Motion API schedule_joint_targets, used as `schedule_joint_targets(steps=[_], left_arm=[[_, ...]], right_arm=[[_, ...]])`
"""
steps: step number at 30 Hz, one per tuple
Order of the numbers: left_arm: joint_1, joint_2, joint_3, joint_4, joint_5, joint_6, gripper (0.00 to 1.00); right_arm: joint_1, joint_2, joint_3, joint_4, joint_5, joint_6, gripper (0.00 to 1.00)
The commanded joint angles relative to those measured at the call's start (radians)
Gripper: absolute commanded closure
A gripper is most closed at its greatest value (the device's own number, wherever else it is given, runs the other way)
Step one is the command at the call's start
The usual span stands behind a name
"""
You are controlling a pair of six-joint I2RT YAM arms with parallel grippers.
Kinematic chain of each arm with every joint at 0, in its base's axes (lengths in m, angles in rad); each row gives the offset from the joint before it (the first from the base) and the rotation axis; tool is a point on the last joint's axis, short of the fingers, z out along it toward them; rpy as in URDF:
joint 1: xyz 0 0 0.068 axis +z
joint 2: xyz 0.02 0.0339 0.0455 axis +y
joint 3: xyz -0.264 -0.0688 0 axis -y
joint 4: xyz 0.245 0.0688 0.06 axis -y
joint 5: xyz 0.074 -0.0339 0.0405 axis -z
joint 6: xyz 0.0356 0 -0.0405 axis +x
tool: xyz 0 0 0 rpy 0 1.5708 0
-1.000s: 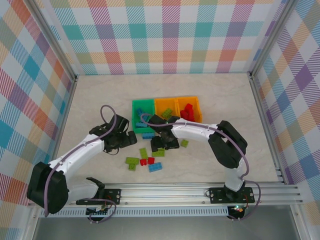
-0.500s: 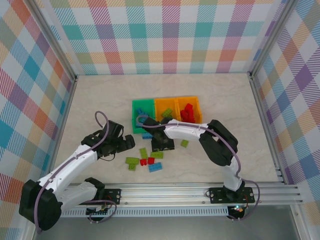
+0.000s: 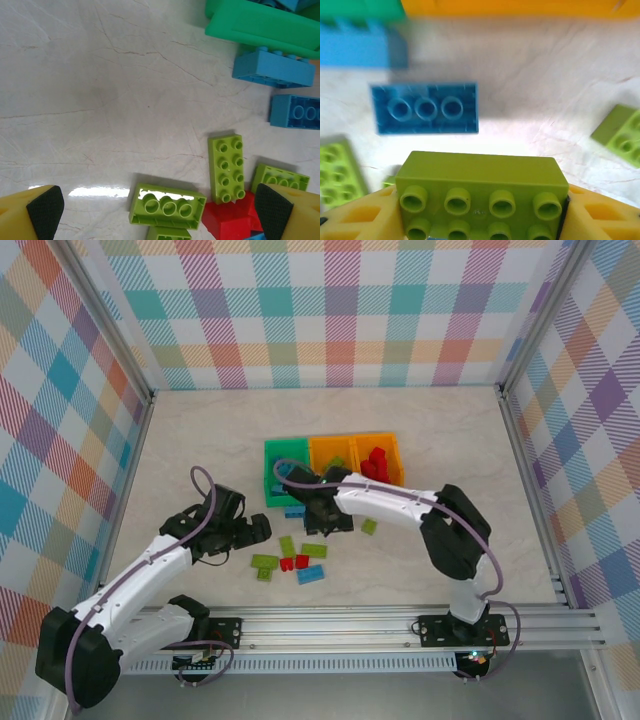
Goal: Sort the legos into containers by color
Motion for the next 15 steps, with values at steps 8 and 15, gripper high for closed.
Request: schedule_joint_targets(steps=[8,15], left_arm=[[0.007,-0.050,-0.089,0.026,0.061,-0.021,0.00],[-0.010,-0.005,-0.081,0.033,0.040,-0.080,0.00]], right_arm=[[-0.241,0.065,0.263,-0.060,-0.051,-0.149,0.47],[-0.300,0.258,0.514,-0.144,-0.117,-0.219,0.45]])
